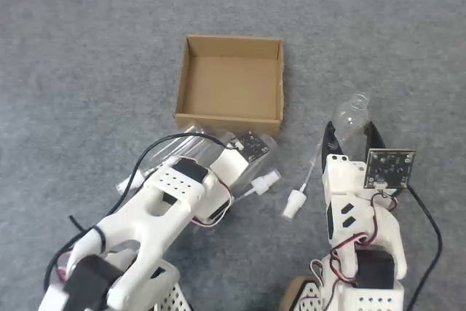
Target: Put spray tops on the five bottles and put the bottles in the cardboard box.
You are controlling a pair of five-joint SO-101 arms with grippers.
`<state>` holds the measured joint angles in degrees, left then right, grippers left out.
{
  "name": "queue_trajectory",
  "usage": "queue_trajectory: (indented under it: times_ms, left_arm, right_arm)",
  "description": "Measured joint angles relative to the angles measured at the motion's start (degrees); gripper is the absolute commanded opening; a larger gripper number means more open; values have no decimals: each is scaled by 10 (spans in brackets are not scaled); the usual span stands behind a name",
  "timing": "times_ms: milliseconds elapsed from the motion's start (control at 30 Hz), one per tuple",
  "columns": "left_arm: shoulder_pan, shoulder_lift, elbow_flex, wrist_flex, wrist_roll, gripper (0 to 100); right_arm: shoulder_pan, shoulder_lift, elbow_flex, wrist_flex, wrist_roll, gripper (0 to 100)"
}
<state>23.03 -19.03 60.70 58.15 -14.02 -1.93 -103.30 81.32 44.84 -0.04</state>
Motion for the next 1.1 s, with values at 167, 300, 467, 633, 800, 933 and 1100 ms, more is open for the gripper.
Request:
queue_trajectory:
  times_ms: [167, 300, 467, 633, 800, 933, 1100]
  left_arm:
    - [0, 0, -4, 10, 2, 44]
    - [0, 0, -4, 13, 4, 44]
    - [0, -1, -20, 57, 4, 44]
    - [0, -47, -27, 115, -15, 45]
    - [-32, -115, -29, 183, -75, 47]
    - [-92, -136, -55, 225, -129, 44]
    - [-157, -136, -69, 265, -215, 44]
  right_arm:
    - [0, 0, 0, 0, 0, 24]
    - [0, 0, 0, 0, 0, 24]
    - [0, 0, 0, 0, 0, 24]
    - [0, 0, 0, 0, 0, 24]
    - [0, 0, 0, 0, 0, 24]
    - [0, 0, 0, 0, 0, 24]
    - [0, 0, 0, 0, 0, 24]
